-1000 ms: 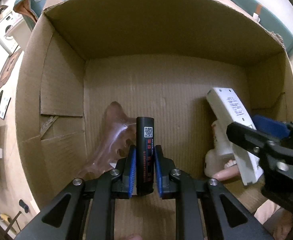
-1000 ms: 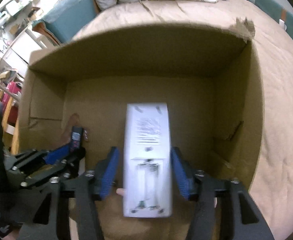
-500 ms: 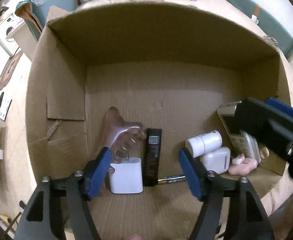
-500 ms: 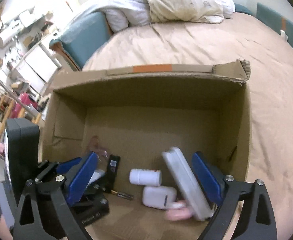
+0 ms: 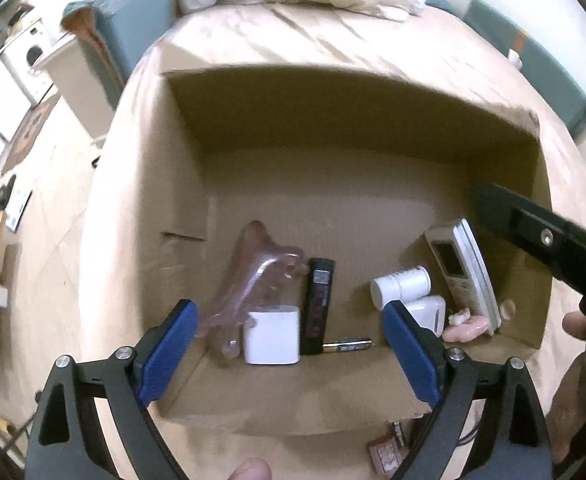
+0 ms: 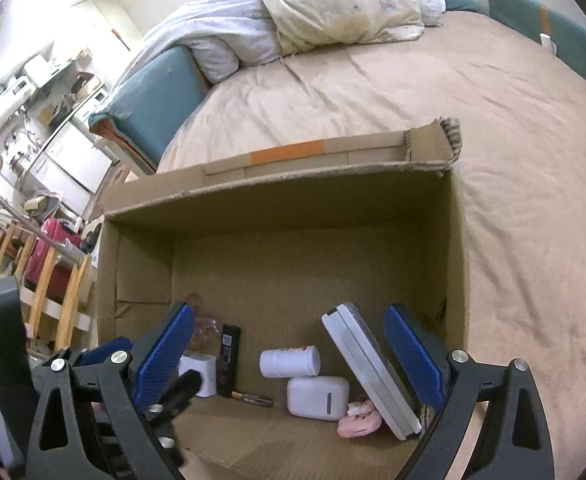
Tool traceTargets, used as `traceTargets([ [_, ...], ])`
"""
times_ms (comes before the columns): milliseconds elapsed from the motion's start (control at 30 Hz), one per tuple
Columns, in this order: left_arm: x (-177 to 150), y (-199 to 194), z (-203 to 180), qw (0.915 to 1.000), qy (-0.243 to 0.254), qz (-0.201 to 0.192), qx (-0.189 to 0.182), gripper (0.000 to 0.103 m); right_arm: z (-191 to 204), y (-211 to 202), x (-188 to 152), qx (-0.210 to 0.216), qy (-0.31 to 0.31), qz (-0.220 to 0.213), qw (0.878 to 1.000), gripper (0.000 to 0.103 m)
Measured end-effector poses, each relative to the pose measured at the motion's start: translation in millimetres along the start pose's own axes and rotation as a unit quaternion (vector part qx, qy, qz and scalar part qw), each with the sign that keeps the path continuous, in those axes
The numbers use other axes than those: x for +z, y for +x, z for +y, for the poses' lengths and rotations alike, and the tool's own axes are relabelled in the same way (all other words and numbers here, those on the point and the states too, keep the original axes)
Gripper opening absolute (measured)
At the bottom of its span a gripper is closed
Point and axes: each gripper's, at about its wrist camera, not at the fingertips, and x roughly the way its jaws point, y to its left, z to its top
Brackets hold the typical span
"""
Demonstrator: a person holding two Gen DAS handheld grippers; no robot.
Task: Organize rigid objects
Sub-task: 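Lower the flashlight into the box with the left tool while the right tool places the remote, then open both tools and withdraw them toward the remaining items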
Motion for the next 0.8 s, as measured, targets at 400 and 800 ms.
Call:
traceTargets([
  [400, -8.6, -44.7, 16.2, 0.9994, -0.029, -0.012, 0.013, 0.093, 6.3, -13.3, -1.6, 0.010, -0.003, -0.001, 1.000, 0.103],
  [800, -35.4, -81.8, 33.3, 0.9980, -0.045, -0.034, 0.029, 0.093, 16.3, -54.9, -20.9, 0.024, -0.023, -0.029, 0.999, 0.103],
])
